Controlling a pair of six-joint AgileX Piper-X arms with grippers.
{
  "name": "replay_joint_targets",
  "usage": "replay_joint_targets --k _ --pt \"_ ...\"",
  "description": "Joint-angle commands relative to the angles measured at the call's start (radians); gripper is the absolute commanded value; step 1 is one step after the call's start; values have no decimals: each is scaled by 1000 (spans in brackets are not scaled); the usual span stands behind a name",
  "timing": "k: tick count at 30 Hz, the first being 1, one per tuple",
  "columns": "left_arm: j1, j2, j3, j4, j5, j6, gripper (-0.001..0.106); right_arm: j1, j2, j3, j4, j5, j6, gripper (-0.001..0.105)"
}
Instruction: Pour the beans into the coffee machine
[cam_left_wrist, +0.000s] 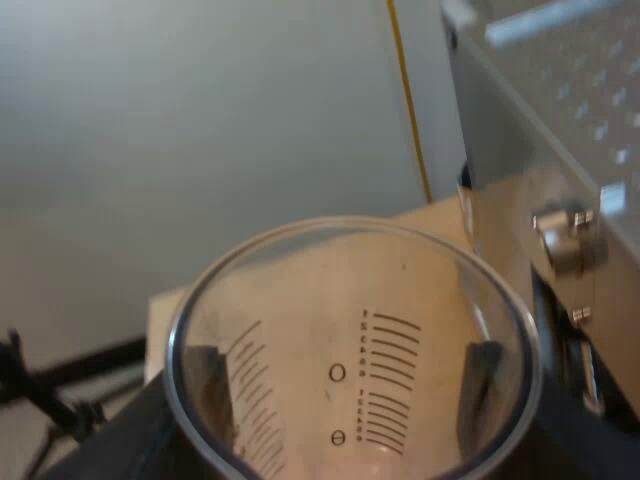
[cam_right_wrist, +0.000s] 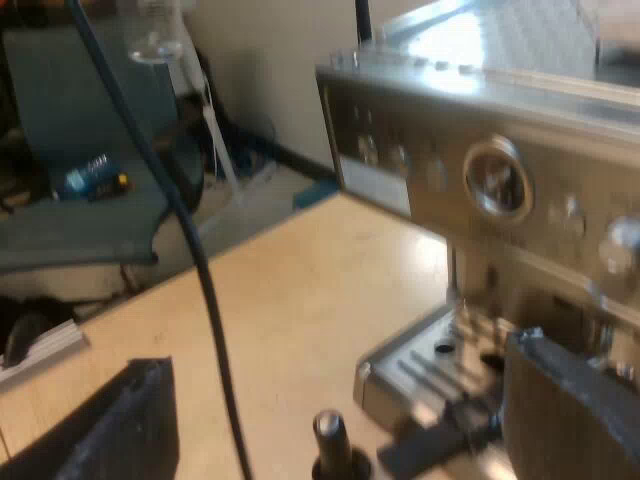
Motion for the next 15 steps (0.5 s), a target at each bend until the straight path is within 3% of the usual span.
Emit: replay_joint_targets --k 1,8,15 --pt "49 -53 131 -70 83 -57 28 2 -2 17 11 -14 -16 69" --pt "67 -102 291 -149 152 -79 28 2 -2 96 11 -14 -23 69" --pt "67 -106 425 -281 173 -132 28 2 -2 129 9 -14 -87 69"
